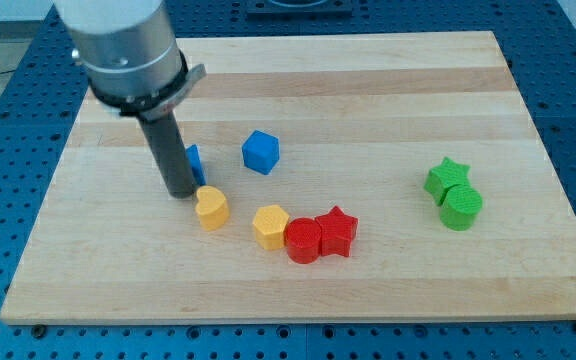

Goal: Push the blue triangle into the blue cube

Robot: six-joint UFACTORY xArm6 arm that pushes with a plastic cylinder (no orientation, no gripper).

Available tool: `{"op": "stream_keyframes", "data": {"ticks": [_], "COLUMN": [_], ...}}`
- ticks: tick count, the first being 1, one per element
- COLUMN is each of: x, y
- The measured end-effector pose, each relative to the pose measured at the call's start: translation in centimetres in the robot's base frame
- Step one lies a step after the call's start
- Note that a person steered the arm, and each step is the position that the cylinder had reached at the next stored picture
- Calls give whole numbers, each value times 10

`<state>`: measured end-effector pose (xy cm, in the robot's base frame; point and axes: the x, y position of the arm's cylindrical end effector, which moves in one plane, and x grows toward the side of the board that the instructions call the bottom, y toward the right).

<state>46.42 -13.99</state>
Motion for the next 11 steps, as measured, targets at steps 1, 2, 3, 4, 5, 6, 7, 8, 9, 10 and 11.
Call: {"op": "stream_keyframes", "data": {"ticks": [1,2,3,4,5,6,7,8,9,10,11], "x": [-3,-4,-12,-23,-33,-34,-33,-28,-28,-28,-28], "y": [-20,-54,-56,-29,1,6,-18,-23,-14,8,33]}}
